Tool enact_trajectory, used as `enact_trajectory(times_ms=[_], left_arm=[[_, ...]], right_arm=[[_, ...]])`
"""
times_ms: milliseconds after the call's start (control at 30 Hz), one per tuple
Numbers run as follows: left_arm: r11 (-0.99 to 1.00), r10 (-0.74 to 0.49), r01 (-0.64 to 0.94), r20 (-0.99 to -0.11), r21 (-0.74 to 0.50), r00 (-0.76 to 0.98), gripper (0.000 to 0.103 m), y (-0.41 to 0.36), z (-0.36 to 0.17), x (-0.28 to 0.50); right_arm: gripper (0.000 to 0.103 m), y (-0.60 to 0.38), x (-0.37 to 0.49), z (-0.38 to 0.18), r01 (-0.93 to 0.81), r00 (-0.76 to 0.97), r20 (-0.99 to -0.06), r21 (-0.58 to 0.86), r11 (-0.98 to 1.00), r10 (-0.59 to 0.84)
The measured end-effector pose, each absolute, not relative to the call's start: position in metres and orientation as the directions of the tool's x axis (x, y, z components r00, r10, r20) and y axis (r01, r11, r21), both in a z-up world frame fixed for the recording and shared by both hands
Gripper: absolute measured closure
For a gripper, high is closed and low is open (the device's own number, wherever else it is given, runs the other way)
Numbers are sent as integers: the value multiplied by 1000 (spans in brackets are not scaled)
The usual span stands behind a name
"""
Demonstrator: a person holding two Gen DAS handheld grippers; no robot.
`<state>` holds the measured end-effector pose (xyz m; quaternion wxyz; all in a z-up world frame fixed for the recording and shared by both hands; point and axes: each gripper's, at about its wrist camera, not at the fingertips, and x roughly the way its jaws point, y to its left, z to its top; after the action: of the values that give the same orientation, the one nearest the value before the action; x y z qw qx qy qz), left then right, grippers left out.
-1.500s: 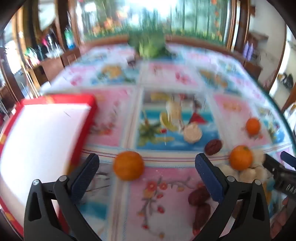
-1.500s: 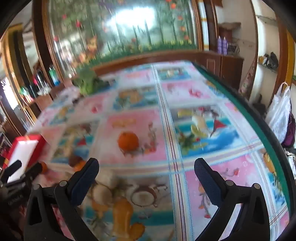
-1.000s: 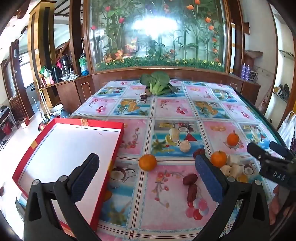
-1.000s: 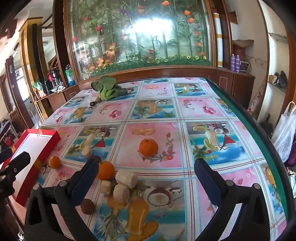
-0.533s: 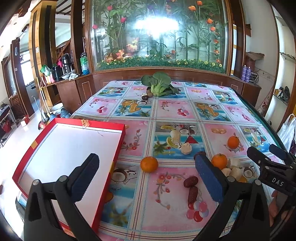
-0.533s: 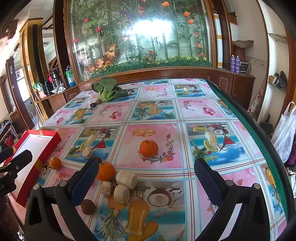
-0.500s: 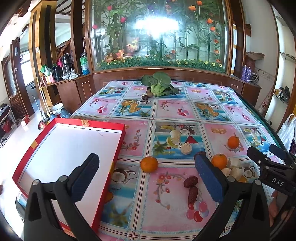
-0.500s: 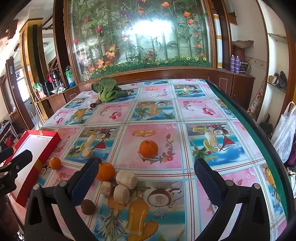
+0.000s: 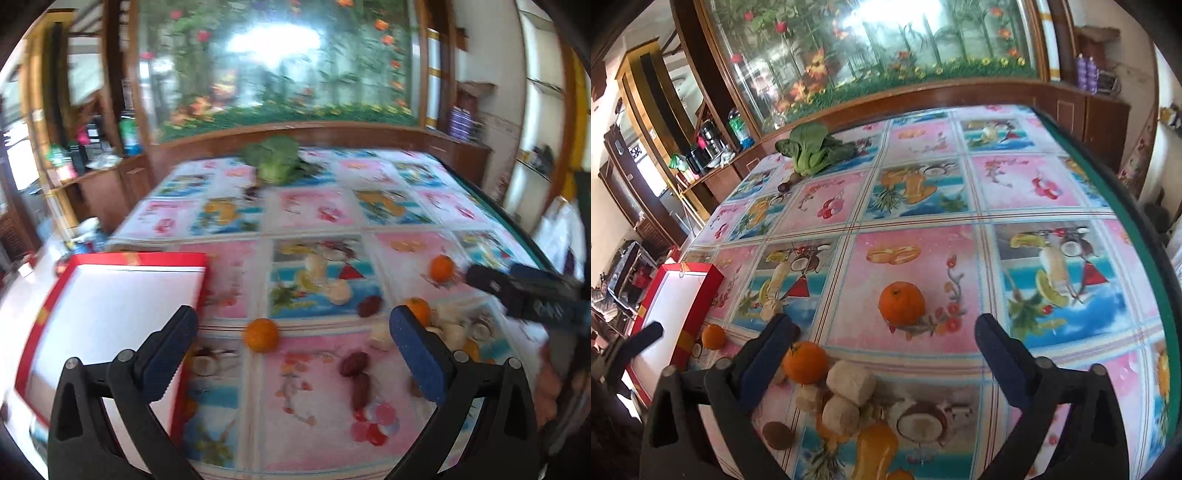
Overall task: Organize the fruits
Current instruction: 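Reach the right gripper toward an orange while the left gripper reaches another orange, then close the right gripper on its orange while the left gripper closes on another orange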
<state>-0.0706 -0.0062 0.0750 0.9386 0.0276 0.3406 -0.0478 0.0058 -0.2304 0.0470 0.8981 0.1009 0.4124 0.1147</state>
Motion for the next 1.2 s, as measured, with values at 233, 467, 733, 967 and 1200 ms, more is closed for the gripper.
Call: enact_trajectory(times_ms=[233, 467, 733, 967, 1200], left_arm=[[944, -207, 329, -731, 26, 650, 19, -46, 53, -50], [897, -291, 440, -792, -31, 537, 46, -77, 32, -28], [862, -333, 505, -797, -41, 504, 59, -97, 30, -16], [855, -369, 512, -793, -84, 485, 59, -88, 26, -4], [848, -379, 520, -801, -100, 463, 58, -77, 26, 3]], right_arm=[[41, -233, 33, 23, -88, 549, -760, 360, 929, 347], [64, -237, 36, 16, -79, 538, -783, 322, 943, 313], [67, -237, 36, 16, -82, 545, -777, 324, 943, 314], [70, -236, 35, 16, -89, 544, -774, 332, 939, 325], [70, -232, 35, 16, -94, 549, -773, 321, 943, 318]])
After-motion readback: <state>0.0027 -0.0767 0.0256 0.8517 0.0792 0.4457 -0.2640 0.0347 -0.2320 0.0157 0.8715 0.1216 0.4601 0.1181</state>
